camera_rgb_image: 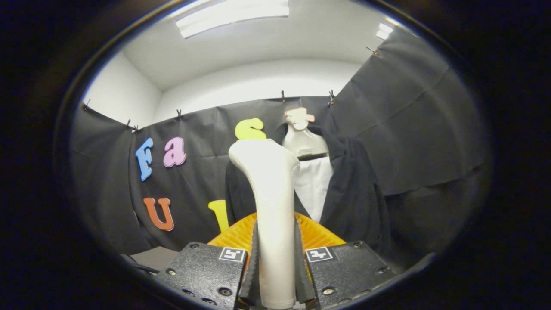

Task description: Iron the clothes twice with a garment steamer, once on the left side and once on the right side.

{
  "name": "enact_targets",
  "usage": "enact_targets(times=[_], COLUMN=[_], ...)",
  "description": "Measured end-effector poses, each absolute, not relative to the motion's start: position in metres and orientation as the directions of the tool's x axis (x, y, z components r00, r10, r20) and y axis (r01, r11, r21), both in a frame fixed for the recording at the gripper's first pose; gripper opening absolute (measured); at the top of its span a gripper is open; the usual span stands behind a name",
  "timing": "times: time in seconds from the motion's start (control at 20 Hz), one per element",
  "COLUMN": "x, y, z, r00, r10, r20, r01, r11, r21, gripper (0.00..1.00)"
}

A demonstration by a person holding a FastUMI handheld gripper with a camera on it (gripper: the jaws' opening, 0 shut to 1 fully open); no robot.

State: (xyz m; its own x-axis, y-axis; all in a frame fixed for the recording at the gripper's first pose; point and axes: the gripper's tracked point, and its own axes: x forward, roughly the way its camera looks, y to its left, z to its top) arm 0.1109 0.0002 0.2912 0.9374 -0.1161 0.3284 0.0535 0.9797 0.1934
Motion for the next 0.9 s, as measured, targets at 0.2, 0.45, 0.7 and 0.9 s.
enact_targets(times=[0.2, 0.45, 0.7, 0.9], x=[0.131, 0.140, 0.155, 0.155], y=[-0.007, -0.002, 0.008, 0.002], z=[0.315, 0.339, 0.308, 0.289], r00=[0.923, 0.894, 0.921, 0.931], r10=[-0.132, -0.146, -0.128, -0.142], r20=[0.362, 0.424, 0.368, 0.336], r01=[0.071, 0.109, 0.104, 0.117], r11=[0.982, 0.988, 0.991, 0.989], r21=[0.175, 0.109, 0.083, 0.093], gripper=[0.38, 0.38, 0.38, 0.38])
